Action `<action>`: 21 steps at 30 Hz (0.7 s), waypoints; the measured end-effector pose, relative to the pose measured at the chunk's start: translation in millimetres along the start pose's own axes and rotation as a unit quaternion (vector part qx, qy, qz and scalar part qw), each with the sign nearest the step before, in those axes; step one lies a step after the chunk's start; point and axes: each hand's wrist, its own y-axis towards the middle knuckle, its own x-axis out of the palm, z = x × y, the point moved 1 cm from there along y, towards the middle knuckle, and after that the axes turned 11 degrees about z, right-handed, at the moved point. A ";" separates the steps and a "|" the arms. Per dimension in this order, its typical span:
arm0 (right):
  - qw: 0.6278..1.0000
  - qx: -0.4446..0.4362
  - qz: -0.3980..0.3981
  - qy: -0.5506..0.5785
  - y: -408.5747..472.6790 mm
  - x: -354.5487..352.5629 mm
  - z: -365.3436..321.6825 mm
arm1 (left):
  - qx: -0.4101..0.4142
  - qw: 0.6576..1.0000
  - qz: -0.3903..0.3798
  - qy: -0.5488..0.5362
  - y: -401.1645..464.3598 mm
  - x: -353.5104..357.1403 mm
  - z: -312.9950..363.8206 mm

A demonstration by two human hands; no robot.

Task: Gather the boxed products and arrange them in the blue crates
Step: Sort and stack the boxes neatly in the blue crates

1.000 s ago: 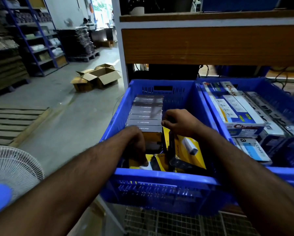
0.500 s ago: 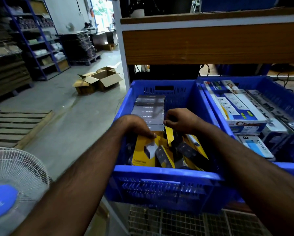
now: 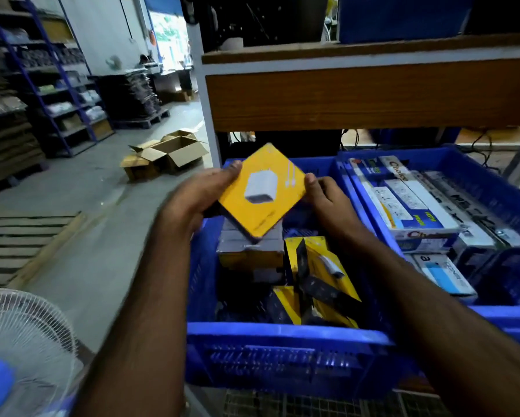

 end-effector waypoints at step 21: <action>0.961 0.123 0.002 0.246 9.0 -15.4 -2.5 | 0.031 0.987 -0.087 -0.130 16.8 54.9 -41.7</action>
